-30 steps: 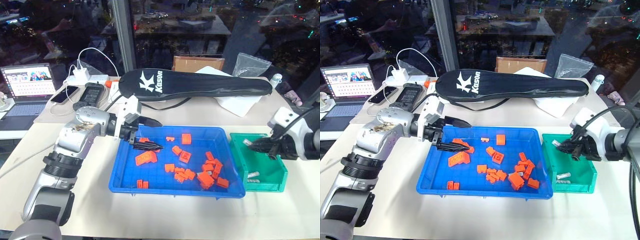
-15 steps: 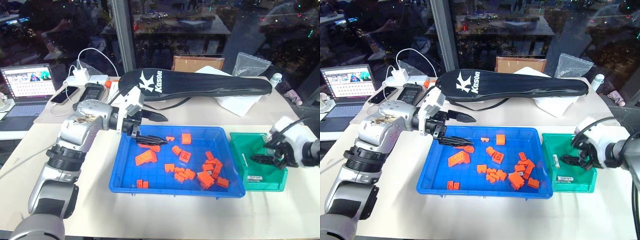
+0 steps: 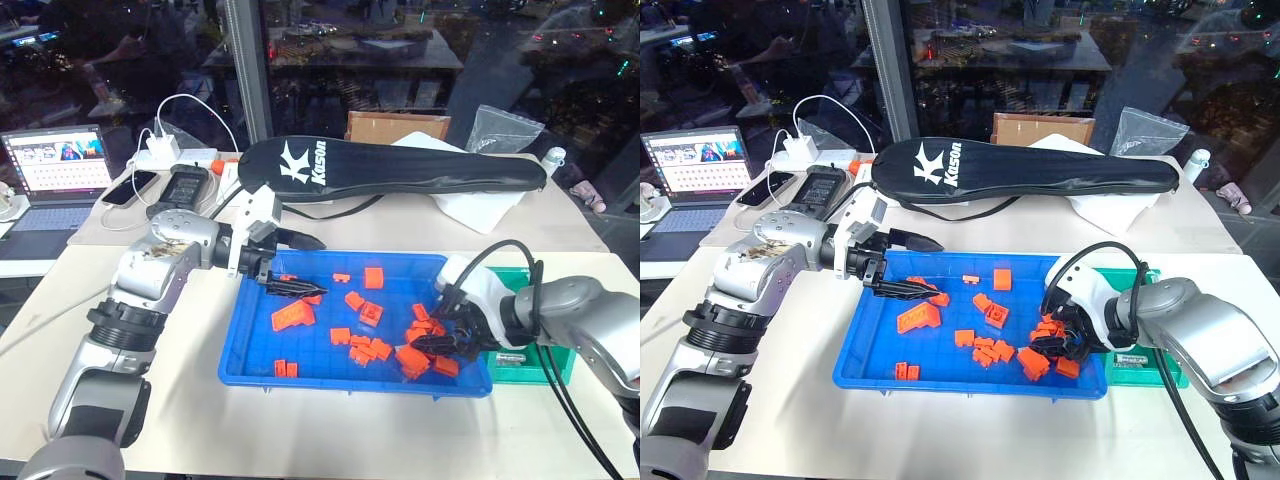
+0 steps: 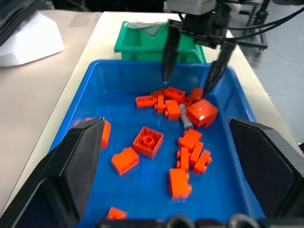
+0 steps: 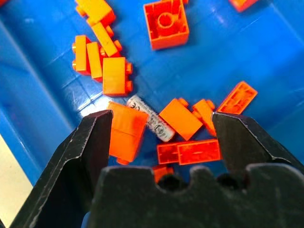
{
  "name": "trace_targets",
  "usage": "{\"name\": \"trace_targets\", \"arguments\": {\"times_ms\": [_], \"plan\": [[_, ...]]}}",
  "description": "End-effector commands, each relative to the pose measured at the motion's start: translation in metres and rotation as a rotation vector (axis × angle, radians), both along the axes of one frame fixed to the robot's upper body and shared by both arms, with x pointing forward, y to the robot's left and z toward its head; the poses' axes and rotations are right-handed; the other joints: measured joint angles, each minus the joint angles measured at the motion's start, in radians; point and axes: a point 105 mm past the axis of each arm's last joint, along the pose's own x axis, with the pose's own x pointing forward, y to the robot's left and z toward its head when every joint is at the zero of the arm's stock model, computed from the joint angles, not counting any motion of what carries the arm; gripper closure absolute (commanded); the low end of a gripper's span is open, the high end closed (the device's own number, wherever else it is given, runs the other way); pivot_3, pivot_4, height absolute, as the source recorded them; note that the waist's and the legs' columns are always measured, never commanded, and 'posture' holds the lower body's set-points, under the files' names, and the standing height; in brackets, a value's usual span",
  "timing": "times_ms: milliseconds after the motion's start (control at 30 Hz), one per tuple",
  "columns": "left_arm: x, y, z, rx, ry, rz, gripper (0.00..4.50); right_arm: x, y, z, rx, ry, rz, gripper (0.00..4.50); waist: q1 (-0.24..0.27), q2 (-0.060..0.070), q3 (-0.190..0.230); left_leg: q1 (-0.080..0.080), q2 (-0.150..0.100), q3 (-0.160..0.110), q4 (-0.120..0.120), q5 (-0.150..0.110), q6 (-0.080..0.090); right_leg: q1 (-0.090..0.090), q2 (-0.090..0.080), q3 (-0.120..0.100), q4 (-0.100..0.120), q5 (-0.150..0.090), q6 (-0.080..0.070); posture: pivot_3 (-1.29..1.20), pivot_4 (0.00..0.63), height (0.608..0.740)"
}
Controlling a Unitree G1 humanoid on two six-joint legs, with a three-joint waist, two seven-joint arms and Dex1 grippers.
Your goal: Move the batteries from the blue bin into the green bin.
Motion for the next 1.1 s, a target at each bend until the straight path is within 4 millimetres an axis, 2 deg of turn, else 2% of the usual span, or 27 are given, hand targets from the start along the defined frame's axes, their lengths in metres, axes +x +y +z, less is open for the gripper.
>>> {"name": "trace_targets", "arguments": {"times_ms": [33,267,433,533,700,767,900,1000,1100], "plan": [[-0.003,0.002,0.010,-0.001,-0.054,-0.007,0.00,-0.010,0.006,-0.005,-0.028,0.014,0.003,0.66,0.001,0.000,0.000,0.000,0.000,0.000,0.000,0.000,0.000,0.000,0.000,0.000,0.000,0.000,0.000,0.00,0.150,0.731],[-0.003,0.001,0.008,0.008,-0.059,-0.007,0.00,-0.018,0.022,-0.018,-0.021,0.047,0.029,0.66,0.007,0.000,0.000,0.000,0.000,0.000,0.001,0.000,0.000,0.000,0.000,0.000,0.001,-0.001,0.001,0.00,0.150,0.731],[-0.003,0.001,0.008,0.013,-0.062,-0.007,0.00,-0.017,0.018,-0.029,-0.060,0.063,0.000,0.66,0.009,0.000,0.000,0.000,0.000,0.000,0.001,0.000,0.000,0.000,0.000,0.000,0.001,-0.001,0.001,0.00,0.150,0.731],[-0.002,0.001,0.008,0.016,-0.065,-0.005,0.00,-0.015,0.015,-0.029,-0.070,0.057,-0.017,1.31,0.010,0.000,0.000,0.000,0.000,0.000,0.001,0.000,0.000,0.000,0.000,0.000,0.000,-0.001,0.001,0.00,0.150,0.731],[-0.002,0.002,0.008,0.019,-0.065,-0.004,0.00,-0.010,0.010,-0.025,-0.077,0.033,-0.029,2.97,0.009,0.000,0.000,0.000,0.000,0.000,0.001,0.000,0.000,0.000,0.000,0.000,0.001,-0.001,0.001,0.00,0.150,0.731],[-0.002,0.002,0.008,0.021,-0.066,-0.004,0.00,-0.007,0.009,-0.020,-0.081,0.012,-0.026,3.04,0.009,0.000,0.000,0.000,0.000,0.000,0.001,0.000,0.000,0.000,0.000,0.000,0.000,-0.001,0.001,0.00,0.150,0.731],[-0.001,0.002,0.009,0.022,-0.069,-0.005,0.00,0.009,0.013,0.002,-0.040,-0.074,-0.019,3.04,0.008,0.000,0.000,0.000,0.000,0.000,0.001,0.000,0.000,0.000,0.000,0.000,0.001,-0.001,0.002,0.00,0.150,0.731],[-0.002,0.001,0.009,0.022,-0.071,-0.005,0.00,0.035,0.017,0.022,0.016,-0.191,-0.075,3.04,0.001,0.000,0.000,0.001,0.000,0.000,0.000,0.000,0.000,-0.001,0.000,0.000,0.001,-0.001,0.002,0.00,0.150,0.731],[-0.002,0.001,0.008,0.021,-0.070,-0.004,0.00,0.060,0.007,0.027,-0.005,-0.271,-0.162,3.04,-0.002,0.000,0.000,0.000,0.000,0.000,0.000,0.000,0.000,-0.001,0.000,0.000,0.001,-0.001,0.002,0.00,0.150,0.731]]}}
